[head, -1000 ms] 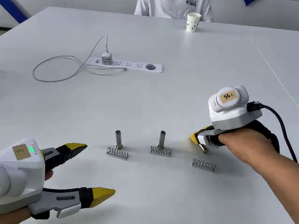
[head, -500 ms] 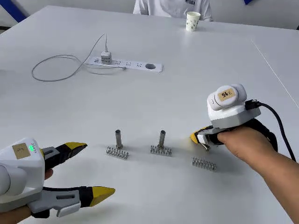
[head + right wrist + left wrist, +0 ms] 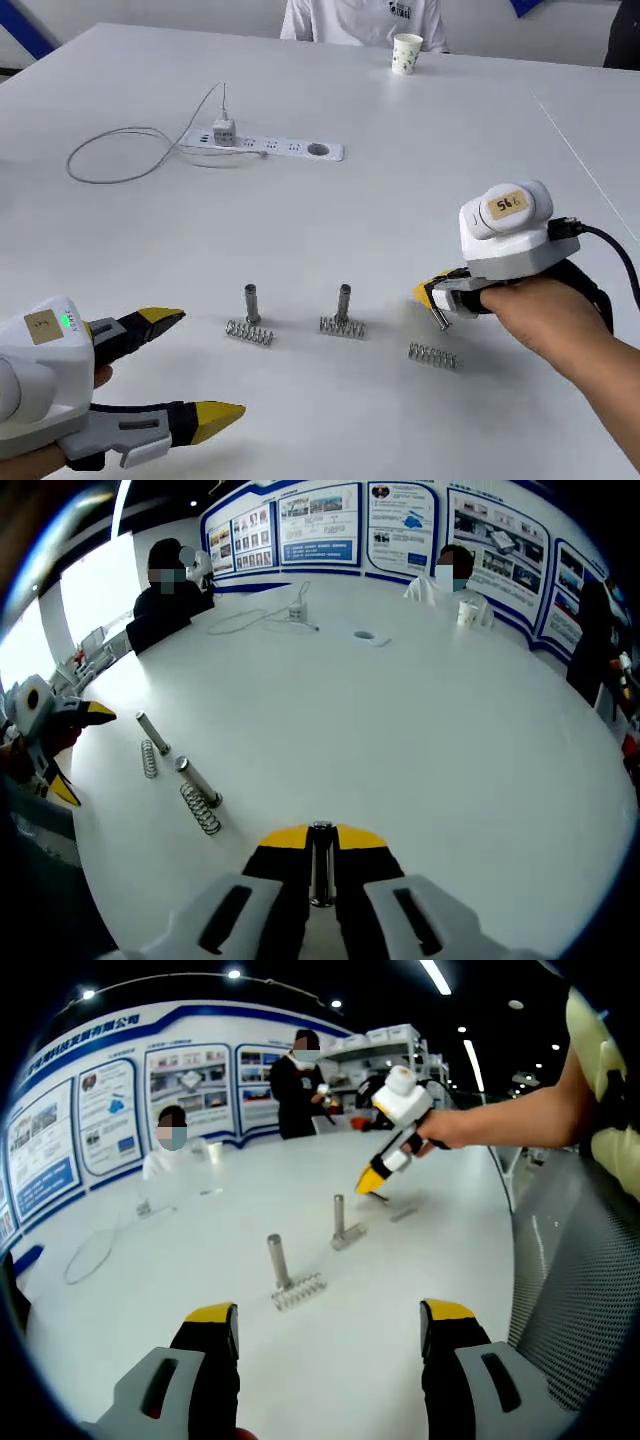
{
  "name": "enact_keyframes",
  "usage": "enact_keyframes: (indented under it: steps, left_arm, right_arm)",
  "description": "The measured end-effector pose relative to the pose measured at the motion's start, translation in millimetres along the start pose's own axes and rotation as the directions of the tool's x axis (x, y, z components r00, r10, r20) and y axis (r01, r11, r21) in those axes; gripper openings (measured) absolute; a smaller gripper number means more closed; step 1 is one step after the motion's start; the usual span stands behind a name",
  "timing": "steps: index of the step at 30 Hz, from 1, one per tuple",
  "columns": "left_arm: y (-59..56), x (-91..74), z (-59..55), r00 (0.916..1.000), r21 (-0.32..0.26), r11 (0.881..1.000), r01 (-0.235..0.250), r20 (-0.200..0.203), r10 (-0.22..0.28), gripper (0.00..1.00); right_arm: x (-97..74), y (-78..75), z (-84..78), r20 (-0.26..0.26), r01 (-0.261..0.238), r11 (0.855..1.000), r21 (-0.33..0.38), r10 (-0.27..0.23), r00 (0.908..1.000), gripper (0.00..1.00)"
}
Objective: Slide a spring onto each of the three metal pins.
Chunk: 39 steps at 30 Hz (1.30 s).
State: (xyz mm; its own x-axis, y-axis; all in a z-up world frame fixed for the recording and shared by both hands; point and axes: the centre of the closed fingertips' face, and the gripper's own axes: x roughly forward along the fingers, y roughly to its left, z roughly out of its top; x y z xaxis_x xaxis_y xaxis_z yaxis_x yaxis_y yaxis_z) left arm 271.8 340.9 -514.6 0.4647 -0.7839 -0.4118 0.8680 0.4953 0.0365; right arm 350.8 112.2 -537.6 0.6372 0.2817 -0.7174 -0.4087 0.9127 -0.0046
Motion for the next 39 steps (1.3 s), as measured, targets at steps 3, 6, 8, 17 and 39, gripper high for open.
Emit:
enact_keyframes:
  steps: [3,6,8,17,39]
  left_arm:
    - [-1.0,-1.3,1.8,1.0000,0.003,1.000,0.001,0.004,-0.001,0.75]
    - [-1.4,-2.2,3.1,1.0000,0.007,1.000,0.000,0.005,0.000,0.75]
    - [-1.9,-2.7,4.1,1.0000,0.009,1.000,0.000,0.006,0.000,0.75]
    - [-2.1,-3.5,6.4,0.9999,0.012,1.000,-0.005,0.012,0.005,0.75]
    - [-2.4,-4.2,8.7,0.9999,0.018,1.000,-0.007,0.015,0.007,0.75]
  right_arm:
    - [-6.6,-0.4,0.1,0.014,0.003,1.000,0.001,-0.003,0.9999,0.09]
    - [-11.6,-1.3,-0.2,0.025,0.005,1.000,0.010,-0.005,0.9997,0.09]
    - [-14.6,-1.6,-0.6,0.032,0.007,1.000,0.015,-0.007,0.9995,0.09]
    - [-22.2,0.1,0.5,0.046,0.004,1.000,0.012,-0.004,0.9990,0.09]
    - [-40.1,4.6,-10.2,0.036,-0.014,1.000,-0.011,0.015,0.9992,0.09]
